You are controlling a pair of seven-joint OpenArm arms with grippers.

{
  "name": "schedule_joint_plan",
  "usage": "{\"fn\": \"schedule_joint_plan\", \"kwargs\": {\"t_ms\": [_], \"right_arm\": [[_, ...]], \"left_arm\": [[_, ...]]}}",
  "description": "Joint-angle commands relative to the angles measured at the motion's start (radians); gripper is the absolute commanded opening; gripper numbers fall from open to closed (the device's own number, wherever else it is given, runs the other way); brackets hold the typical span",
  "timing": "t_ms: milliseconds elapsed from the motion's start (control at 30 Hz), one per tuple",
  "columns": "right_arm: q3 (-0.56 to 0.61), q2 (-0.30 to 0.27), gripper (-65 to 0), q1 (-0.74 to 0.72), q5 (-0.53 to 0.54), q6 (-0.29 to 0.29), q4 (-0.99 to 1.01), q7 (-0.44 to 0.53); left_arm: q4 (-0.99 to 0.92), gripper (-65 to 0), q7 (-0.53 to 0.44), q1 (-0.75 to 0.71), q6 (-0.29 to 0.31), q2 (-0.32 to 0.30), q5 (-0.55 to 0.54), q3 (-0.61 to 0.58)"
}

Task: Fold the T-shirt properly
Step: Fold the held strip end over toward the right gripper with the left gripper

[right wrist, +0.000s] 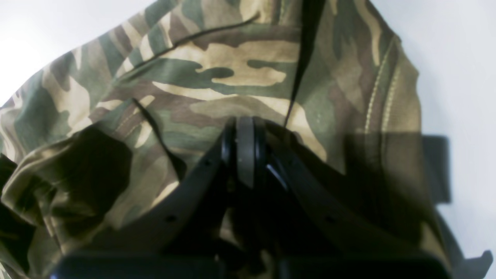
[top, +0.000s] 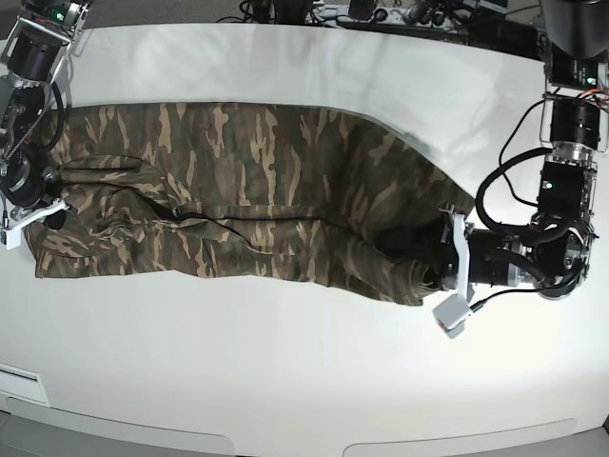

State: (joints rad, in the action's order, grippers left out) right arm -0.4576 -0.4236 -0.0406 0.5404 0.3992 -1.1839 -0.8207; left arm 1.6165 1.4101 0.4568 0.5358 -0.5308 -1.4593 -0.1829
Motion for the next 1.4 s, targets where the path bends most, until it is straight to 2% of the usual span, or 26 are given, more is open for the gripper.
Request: {"fn": "schedule_joint_plan", "kwargs": {"t_ms": [0, 233, 300, 433, 633, 867, 1000, 1033, 1100, 1167, 1233, 1367], "right_arm": [[0.012, 0.014, -65.0, 0.032, -0.127, -0.044, 0.031, -0.159], [0.012, 0.013, -65.0, 0.032, -0.129, -0.032, 0.031, -0.174], [0.012, 0.013, -65.0, 0.030, -0.129, -0.027, 0.031, -0.174], [0.012, 0.013, -65.0, 0.030, -0.129, -0.013, 0.031, -0.174], [0.012, 0.013, -65.0, 0.030, -0.129, -0.004, 0.031, -0.182], [0.012, 0.013, -65.0, 0.030, -0.126, 0.021, 0.031, -0.183], [0.012, 0.013, -65.0, 0.030, -0.126, 0.021, 0.031, -0.186], [0.012, 0.013, -65.0, 0.030, -0.126, 0.022, 0.031, -0.186], [0.012, 0.013, -65.0, 0.030, -0.126, 0.030, 0.031, -0.186], [0.012, 0.013, -65.0, 0.030, -0.117, 0.048, 0.031, -0.187], [0.012, 0.013, -65.0, 0.030, -0.097, 0.051, 0.031, -0.190], [0.012, 0.013, -65.0, 0.030, -0.085, 0.050, 0.031, -0.196]], "left_arm": [[0.029, -65.0, -0.014, 0.019, 0.023, 0.013, -0.024, 0.009], [-0.016, -65.0, -0.014, -0.051, 0.109, 0.192, -0.024, 0.009], [-0.058, -65.0, -0.014, -0.083, 0.114, 0.243, 0.026, 0.009], [-0.142, -65.0, -0.109, -0.124, 0.153, 0.315, 0.106, 0.009], [-0.238, -65.0, -0.257, -0.146, 0.153, 0.397, 0.245, 0.009], [-0.284, -65.0, -0.319, -0.146, 0.153, 0.493, 0.313, 0.009], [-0.284, -65.0, -0.391, -0.146, 0.143, 0.546, 0.403, 0.009], [-0.284, -58.1, -0.395, -0.146, 0.134, 0.557, 0.421, 0.009], [-0.284, -39.8, -0.392, -0.146, 0.112, 0.576, 0.423, 0.009], [-0.283, -26.0, -0.386, -0.146, 0.054, 0.591, 0.423, 0.008], [-0.283, -22.8, -0.386, -0.146, 0.020, 0.599, 0.420, 0.008], [-0.283, -22.8, -0.386, -0.143, 0.021, 0.600, 0.409, 0.008]]}}
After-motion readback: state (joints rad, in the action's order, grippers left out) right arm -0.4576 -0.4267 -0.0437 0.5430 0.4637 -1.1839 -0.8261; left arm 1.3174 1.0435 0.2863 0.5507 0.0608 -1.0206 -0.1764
